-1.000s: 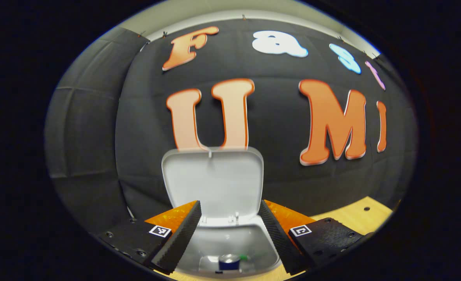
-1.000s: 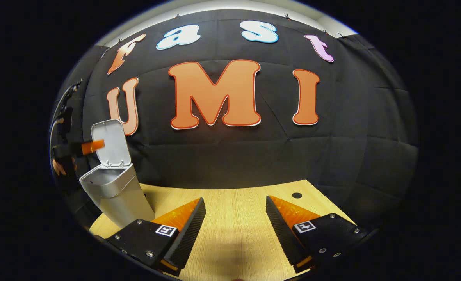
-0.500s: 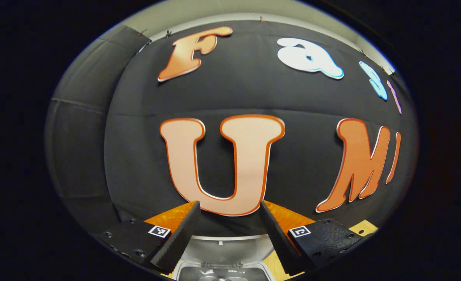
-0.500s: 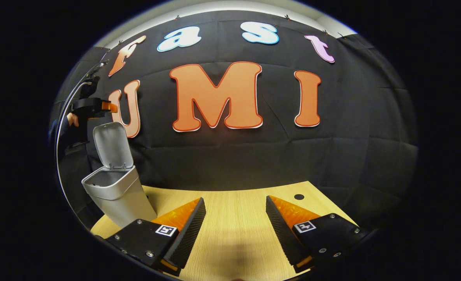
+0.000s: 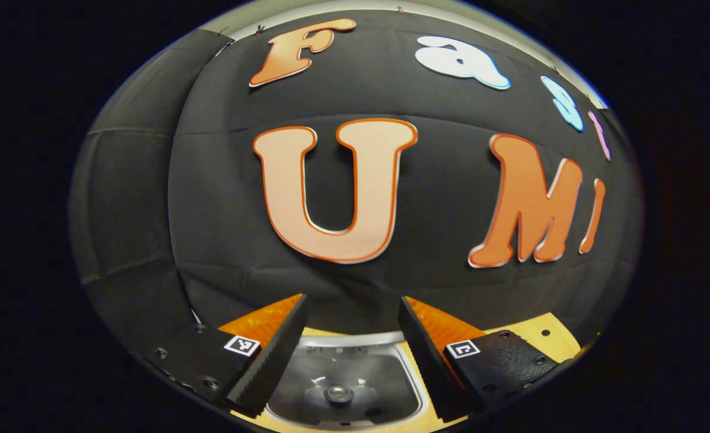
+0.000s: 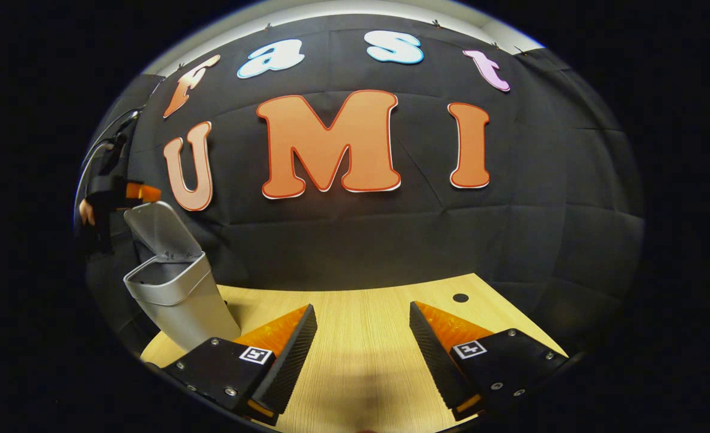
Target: Press the lid of the desktop garbage bin to open it, pick up the crumpled paper on the desktop and throw it into the bin, then pick up the pop can on the desktop and drop it into the bin, and finally close the garbage bin lid.
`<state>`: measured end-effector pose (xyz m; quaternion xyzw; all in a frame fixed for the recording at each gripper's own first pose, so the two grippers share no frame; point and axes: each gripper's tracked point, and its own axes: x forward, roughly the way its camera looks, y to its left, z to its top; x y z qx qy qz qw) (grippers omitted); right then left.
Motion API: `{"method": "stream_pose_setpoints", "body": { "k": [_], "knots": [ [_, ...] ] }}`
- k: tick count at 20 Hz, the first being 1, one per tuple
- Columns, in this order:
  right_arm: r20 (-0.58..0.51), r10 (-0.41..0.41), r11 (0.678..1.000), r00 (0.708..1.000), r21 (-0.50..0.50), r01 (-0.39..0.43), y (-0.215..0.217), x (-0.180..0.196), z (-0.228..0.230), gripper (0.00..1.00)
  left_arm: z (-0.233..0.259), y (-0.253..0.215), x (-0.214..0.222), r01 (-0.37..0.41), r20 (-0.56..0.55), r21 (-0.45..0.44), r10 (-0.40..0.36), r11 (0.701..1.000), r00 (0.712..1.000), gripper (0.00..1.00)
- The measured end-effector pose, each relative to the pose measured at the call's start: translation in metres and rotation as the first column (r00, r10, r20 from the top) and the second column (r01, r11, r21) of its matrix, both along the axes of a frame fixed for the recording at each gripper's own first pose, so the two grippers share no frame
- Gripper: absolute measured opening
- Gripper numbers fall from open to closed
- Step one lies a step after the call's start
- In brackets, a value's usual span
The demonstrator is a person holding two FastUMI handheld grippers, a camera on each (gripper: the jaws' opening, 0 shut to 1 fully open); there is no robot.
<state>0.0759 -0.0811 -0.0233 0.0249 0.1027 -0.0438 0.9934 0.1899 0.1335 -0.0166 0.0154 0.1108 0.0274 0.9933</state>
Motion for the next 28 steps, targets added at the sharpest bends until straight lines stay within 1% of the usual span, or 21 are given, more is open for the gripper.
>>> {"method": "stream_pose_setpoints", "body": {
  "k": [1, 3, 6, 8, 10, 11, 12, 13, 15, 17, 18, 19, 20, 22, 25, 27, 28],
  "knots": [
    [0.001, 0.004, 1.0, 1.0, 0.002, -0.004, 0.0, 0.001, 0.0, 0.93, -0.01, -0.004, -0.01, 0.014, 0.038, -0.01, -0.014, 1.0, 0.999, 0.97],
    [0.007, 0.01, 1.0, 1.0, -0.004, -0.01, 0.002, 0.002, 0.0, 0.93, -0.041, -0.007, -0.038, 0.009, 0.05, -0.017, -0.009, 1.0, 0.999, 0.96],
    [0.006, 0.022, 1.0, 1.0, -0.003, -0.022, 0.007, 0.002, -0.003, 0.93, -0.089, -0.007, -0.064, -0.021, -0.009, -0.053, 0.021, 0.998, 1.0, 0.96],
    [0.002, 0.035, 0.999, 0.999, -0.008, -0.035, 0.011, 0.002, -0.004, 0.93, -0.105, -0.007, -0.066, -0.021, -0.002, -0.071, 0.021, 0.997, 1.0, 0.96],
    [-0.002, 0.043, 0.999, 0.999, -0.018, -0.043, 0.013, 0.002, -0.006, 0.93, -0.131, -0.005, -0.074, -0.044, -0.062, -0.047, 0.041, 0.998, 0.997, 0.96],
    [-0.003, 0.044, 0.999, 0.999, -0.02, -0.044, 0.014, 0.002, -0.006, 0.93, -0.124, -0.005, -0.071, -0.035, 0.009, -0.032, 0.035, 0.999, 0.999, 0.97],
    [-0.009, 0.047, 0.999, 0.999, -0.021, -0.047, 0.015, 0.002, -0.008, 0.93, -0.125, -0.005, -0.07, -0.022, 0.051, -0.014, 0.023, 1.0, 0.998, 0.98],
    [-0.012, 0.05, 0.998, 0.999, -0.022, -0.05, 0.016, 0.001, -0.009, 0.93, -0.129, -0.007, -0.072, -0.023, 0.077, -0.018, 0.024, 1.0, 0.997, 0.96],
    [-0.017, 0.055, 0.998, 0.998, -0.032, -0.055, 0.017, 0.0, -0.01, 0.93, -0.119, -0.004, -0.067, -0.034, 0.154, 0.029, 0.029, 0.999, 0.988, 0.97],
    [-0.019, 0.059, 0.998, 0.998, -0.032, -0.06, 0.018, -0.001, -0.01, 0.93, -0.114, -0.007, -0.069, -0.038, 0.154, 0.042, 0.031, 0.998, 0.988, 0.95],
    [-0.019, 0.057, 0.998, 0.998, -0.03, -0.058, 0.019, -0.003, -0.01, 0.93, -0.116, -0.006, -0.072, -0.041, 0.123, 0.058, 0.033, 0.997, 0.992, 0.96],
    [-0.017, 0.054, 0.998, 0.998, -0.03, -0.054, 0.017, -0.004, -0.007, 0.93, -0.109, -0.01, -0.075, -0.04, 0.11, 0.056, 0.034, 0.998, 0.993, 0.94],
    [-0.01, 0.051, 0.998, 0.999, -0.034, -0.051, 0.016, -0.005, -0.005, 0.93, -0.09, -0.016, -0.078, -0.03, 0.15, 0.048, 0.023, 0.998, 0.988, 0.94],
    [0.001, 0.036, 0.999, 0.999, -0.039, -0.036, 0.011, -0.007, -0.001, 0.93, -0.055, -0.033, -0.093, -0.005, 0.213, 0.048, -0.005, 0.999, 0.977, 0.94],
    [0.024, 0.022, 0.999, 0.999, -0.04, -0.021, 0.014, -0.011, 0.009, 0.93, -0.02, -0.068, -0.116, 0.041, 0.279, 0.048, -0.053, 0.998, 0.959, 0.94],
    [0.042, 0.025, 0.998, 0.999, -0.051, -0.023, 0.018, -0.013, 0.017, 0.93, -0.012, -0.097, -0.127, 0.105, 0.28, -0.003, -0.1, 0.995, 0.955, 0.93],
    [0.052, 0.032, 0.998, 0.998, -0.055, -0.029, 0.021, -0.015, 0.022, 0.93, -0.014, -0.112, -0.133, 0.151, 0.271, -0.038, -0.135, 0.988, 0.953, 0.94]
  ]
}}
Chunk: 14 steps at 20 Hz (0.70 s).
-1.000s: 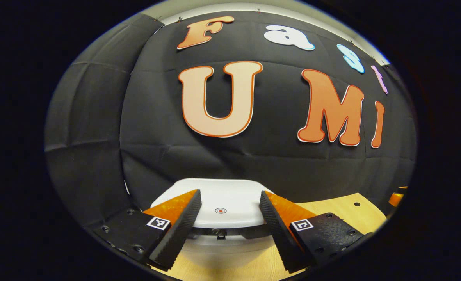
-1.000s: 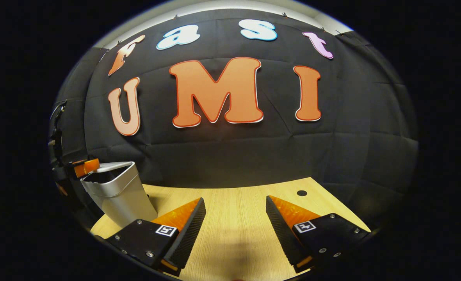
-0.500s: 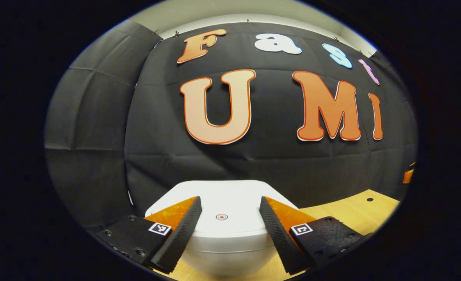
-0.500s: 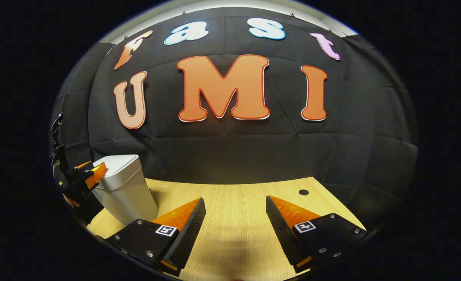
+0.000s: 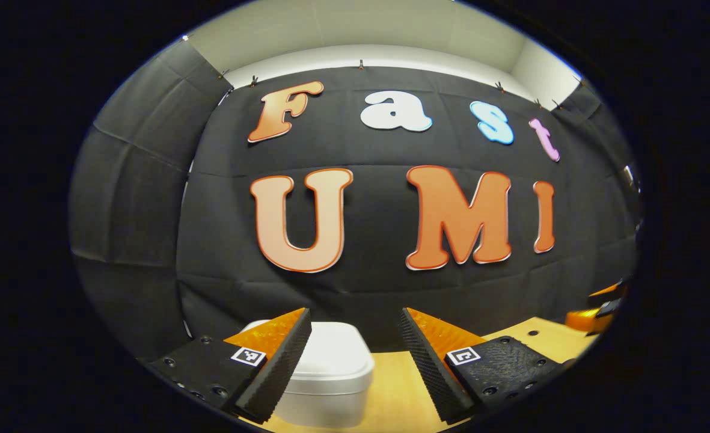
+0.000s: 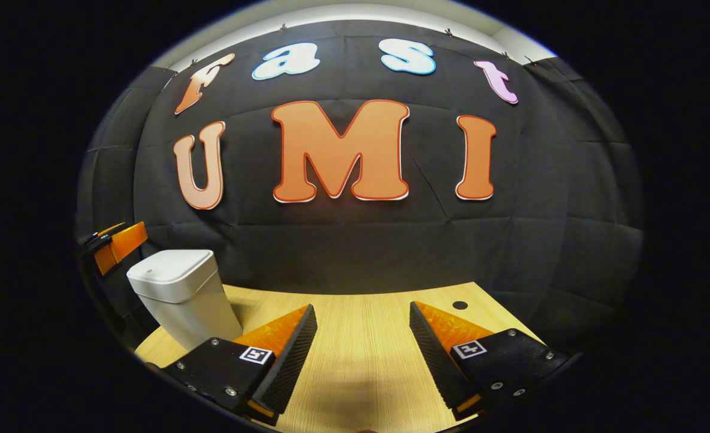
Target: Press the lid of the desktop garbage bin to open it, pick up the crumpled paper on the desktop and throw it into the bin, then pick up the pop can on the desktop and drop it into the bin, and finally close the garbage bin lid.
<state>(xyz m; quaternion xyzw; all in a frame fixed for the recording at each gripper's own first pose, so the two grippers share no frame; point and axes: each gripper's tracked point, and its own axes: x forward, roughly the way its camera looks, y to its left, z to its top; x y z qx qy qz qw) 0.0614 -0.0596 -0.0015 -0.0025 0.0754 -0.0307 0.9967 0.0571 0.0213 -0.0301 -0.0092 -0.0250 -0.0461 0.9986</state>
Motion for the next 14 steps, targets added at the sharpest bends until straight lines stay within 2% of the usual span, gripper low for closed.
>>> {"method": "stream_pose_setpoints", "body": {
  "k": [5, 9, 14],
  "knots": [
    [0.038, 0.025, 1.0, 0.999, 0.011, -0.025, 0.004, -0.005, 0.014, 0.93, -0.026, -0.069, -0.018, 0.126, -0.088, -0.058, -0.131, 0.99, 0.987, 0.94],
    [0.059, 0.034, 0.999, 0.998, -0.005, -0.033, 0.001, -0.01, 0.014, 0.93, -0.061, -0.093, -0.023, 0.124, -0.155, -0.024, -0.126, 0.992, 0.98, 0.94],
    [0.067, 0.032, 0.999, 0.997, -0.006, -0.032, -0.005, -0.019, -0.001, 0.93, -0.088, -0.099, -0.03, 0.081, -0.149, 0.021, -0.077, 0.996, 0.986, 0.94]
  ]
}}
